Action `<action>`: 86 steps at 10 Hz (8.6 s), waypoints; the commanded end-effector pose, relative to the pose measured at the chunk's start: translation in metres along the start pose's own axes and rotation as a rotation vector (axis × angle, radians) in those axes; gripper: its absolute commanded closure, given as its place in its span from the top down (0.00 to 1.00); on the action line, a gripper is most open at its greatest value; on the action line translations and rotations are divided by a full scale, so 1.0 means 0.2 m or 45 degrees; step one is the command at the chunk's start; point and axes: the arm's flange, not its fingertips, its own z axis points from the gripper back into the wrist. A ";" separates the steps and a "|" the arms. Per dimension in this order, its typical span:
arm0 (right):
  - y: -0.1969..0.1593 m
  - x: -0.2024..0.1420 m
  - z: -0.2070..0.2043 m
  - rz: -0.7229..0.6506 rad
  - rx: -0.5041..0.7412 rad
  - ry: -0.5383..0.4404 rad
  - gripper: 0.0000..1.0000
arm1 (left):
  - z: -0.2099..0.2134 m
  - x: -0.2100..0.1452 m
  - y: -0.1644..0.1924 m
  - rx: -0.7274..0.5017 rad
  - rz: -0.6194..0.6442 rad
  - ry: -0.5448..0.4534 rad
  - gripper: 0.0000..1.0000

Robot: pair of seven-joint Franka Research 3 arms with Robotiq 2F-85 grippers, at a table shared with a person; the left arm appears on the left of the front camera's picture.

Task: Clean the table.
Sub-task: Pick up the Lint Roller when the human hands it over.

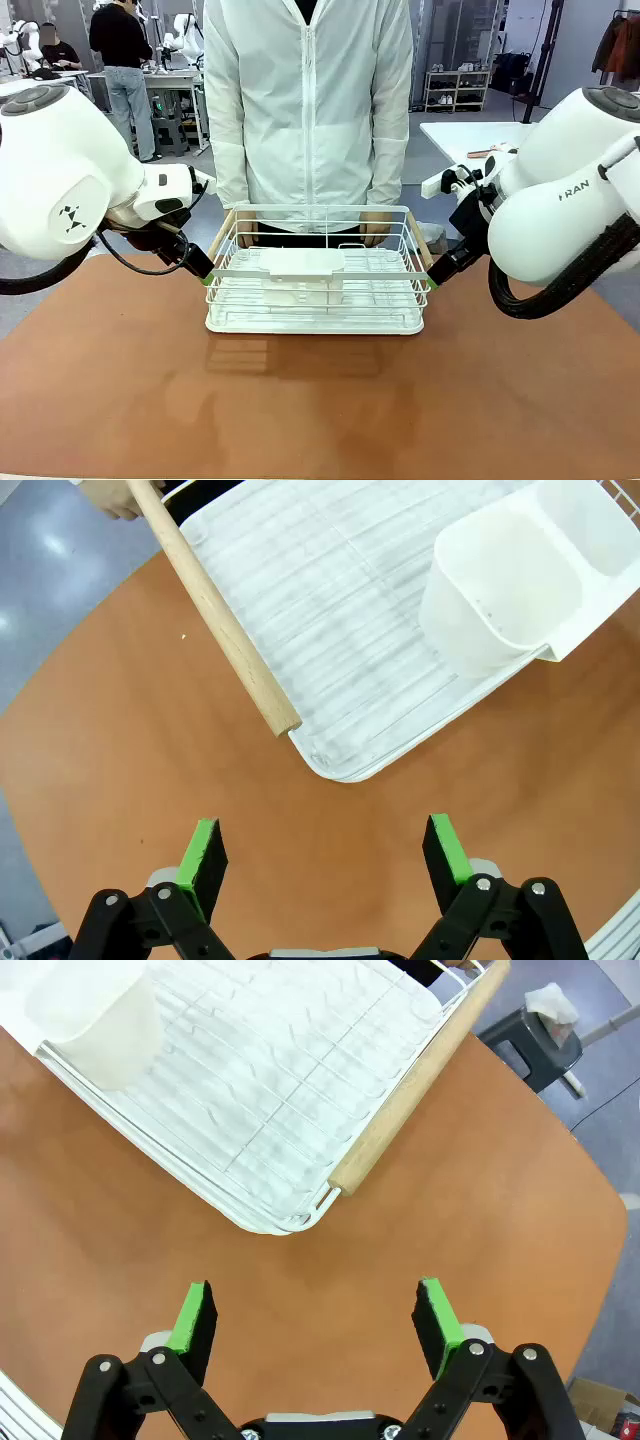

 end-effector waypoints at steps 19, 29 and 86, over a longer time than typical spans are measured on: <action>-1.33 -0.31 0.73 -1.219 1.066 -0.234 1.00 | 0.96 -0.58 1.36 -1.086 1.351 -0.338 1.00; -1.71 -1.15 0.55 -1.753 0.919 -0.248 1.00 | 0.95 -1.37 1.63 -0.931 1.873 -0.434 1.00; -1.71 -1.15 0.55 -1.753 0.919 -0.248 1.00 | 1.07 -1.06 1.50 -0.837 2.046 -0.336 1.00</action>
